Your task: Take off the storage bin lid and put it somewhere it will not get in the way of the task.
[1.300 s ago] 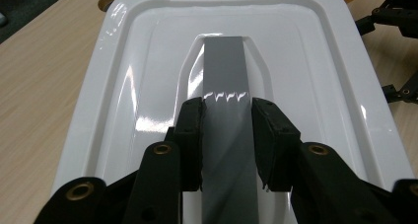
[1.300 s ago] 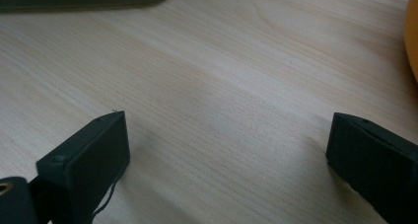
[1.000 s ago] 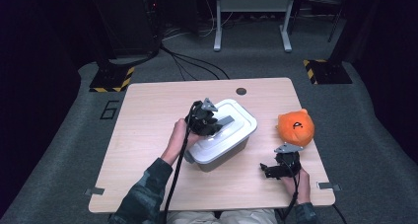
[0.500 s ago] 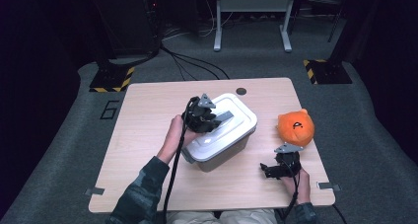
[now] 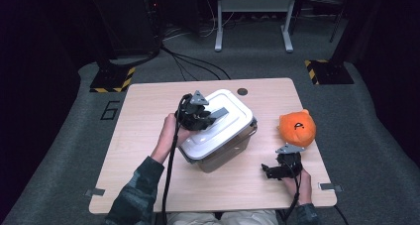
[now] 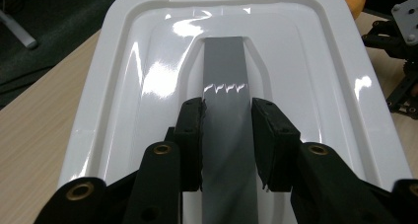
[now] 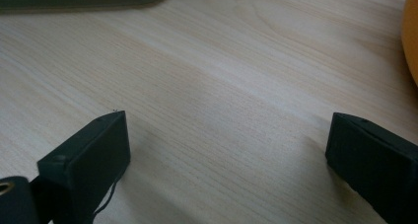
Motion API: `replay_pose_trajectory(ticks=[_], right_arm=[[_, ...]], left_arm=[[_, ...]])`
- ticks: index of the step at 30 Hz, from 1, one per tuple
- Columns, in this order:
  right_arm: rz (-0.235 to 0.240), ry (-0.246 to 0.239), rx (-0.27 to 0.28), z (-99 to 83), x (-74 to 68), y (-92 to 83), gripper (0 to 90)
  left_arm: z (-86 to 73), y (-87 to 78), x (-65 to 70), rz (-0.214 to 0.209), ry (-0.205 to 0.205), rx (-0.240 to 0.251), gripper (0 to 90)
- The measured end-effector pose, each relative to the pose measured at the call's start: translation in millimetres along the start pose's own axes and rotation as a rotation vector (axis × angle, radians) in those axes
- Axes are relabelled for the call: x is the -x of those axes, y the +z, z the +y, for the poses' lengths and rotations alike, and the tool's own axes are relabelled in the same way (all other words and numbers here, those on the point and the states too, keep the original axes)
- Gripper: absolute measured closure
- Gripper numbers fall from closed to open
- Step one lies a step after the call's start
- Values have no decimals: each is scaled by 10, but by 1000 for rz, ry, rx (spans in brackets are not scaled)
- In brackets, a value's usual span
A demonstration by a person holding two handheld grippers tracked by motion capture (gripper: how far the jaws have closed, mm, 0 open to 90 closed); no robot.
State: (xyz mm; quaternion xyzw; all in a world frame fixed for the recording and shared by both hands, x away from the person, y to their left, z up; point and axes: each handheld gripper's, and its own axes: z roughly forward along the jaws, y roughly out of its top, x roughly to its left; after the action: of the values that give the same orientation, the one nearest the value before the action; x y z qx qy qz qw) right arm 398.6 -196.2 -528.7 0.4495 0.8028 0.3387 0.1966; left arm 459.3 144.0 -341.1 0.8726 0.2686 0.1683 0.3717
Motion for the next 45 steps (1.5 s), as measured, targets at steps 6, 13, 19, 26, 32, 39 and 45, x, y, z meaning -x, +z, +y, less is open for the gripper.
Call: replay_pose_trajectory(ticks=[6,13,19,26,32,39,45], right_arm=[[0,2,0,0,-2,0,24],[0,4,-1,0,-4,-1,24],[1,5,-2,0,-3,-1,24],[0,3,-1,0,-2,-1,24],[1,5,-1,0,-2,0,24],[2,1,-3,-1,1,-1,24],[2,1,-3,-1,1,-1,24]], left_arm=[[-43,-67,-56,20,-8,-2,666],[-112,-148,-137,40,-31,1,666],[-200,-216,-231,64,-49,-2,666],[-286,-295,-319,86,-74,-2,666],[-324,-345,-373,97,-84,-1,666],[-411,-402,-478,124,-114,-6,666],[-505,-476,-556,142,-134,-11,666]])
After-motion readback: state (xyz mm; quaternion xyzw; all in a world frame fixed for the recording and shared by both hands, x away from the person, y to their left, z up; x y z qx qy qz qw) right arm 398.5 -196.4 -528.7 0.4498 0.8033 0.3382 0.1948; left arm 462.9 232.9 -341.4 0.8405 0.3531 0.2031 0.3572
